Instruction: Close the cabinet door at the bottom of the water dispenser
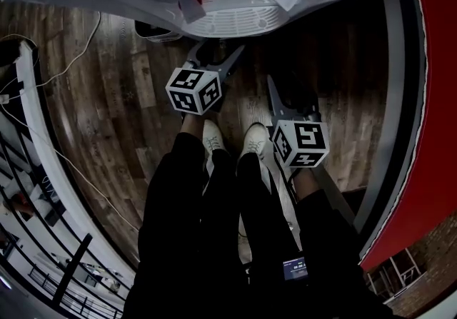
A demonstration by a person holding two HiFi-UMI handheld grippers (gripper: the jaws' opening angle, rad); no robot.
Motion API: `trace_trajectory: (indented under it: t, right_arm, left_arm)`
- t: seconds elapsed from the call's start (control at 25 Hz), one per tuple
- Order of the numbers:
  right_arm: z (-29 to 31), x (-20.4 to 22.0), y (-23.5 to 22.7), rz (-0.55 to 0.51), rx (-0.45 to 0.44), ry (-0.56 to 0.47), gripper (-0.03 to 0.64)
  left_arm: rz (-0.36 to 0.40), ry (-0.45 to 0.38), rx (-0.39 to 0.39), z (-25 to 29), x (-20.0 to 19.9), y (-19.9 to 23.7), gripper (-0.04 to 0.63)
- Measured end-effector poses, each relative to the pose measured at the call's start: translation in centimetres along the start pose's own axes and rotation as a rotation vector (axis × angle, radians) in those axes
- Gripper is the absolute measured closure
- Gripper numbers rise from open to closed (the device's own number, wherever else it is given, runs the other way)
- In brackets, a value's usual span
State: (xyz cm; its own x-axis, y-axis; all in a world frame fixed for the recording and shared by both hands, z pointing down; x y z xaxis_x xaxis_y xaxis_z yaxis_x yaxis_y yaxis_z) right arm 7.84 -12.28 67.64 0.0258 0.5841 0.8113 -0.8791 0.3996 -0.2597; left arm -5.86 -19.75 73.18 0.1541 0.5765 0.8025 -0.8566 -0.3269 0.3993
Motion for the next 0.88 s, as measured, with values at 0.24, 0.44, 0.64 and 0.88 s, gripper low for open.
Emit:
trace_trajectory:
  t: [0.24, 0.44, 0.64, 0.88]
  right_arm:
    - [-0.7, -1.4, -0.2, -0.023, 0.035, -0.051, 0.538]
    - [-0.9, -2.0, 0.2, -0.023, 0.031, -0.086, 0.617]
    - [-0.4, -1.6, 0.3, -0.03, 0.046, -0.069, 0.617]
    - [-0.2, -2.2, 0.7, -0.053, 0.026, -0.063, 0.618]
  left_arm:
    - [0.181, -0.042, -0.086, -3.3, 1.2, -0.2, 0.468]
    - [0.128, -0.108, -0.183, -5.1, 0.1, 1.5, 0.588]
    - [0.193, -0.08, -0.175, -5.1, -0.4, 1.4, 0.589]
    - [0.342, -0.082, -0.121, -6.2, -1.9, 0.4, 0.589]
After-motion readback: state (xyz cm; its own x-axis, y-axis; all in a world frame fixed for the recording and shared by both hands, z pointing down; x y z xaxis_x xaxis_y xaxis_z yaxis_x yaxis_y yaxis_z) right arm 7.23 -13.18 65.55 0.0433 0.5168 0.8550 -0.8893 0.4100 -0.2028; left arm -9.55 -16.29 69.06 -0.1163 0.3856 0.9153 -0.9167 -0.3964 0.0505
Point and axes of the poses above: the fingertips, and each gripper's own axes: z forward along the fingers, y to its left, x out of its underside, the point moved 3 cm from there along -z, backward along the fingers, and after that the axes turned 6 degrees about -x, right-handed, at the moved point
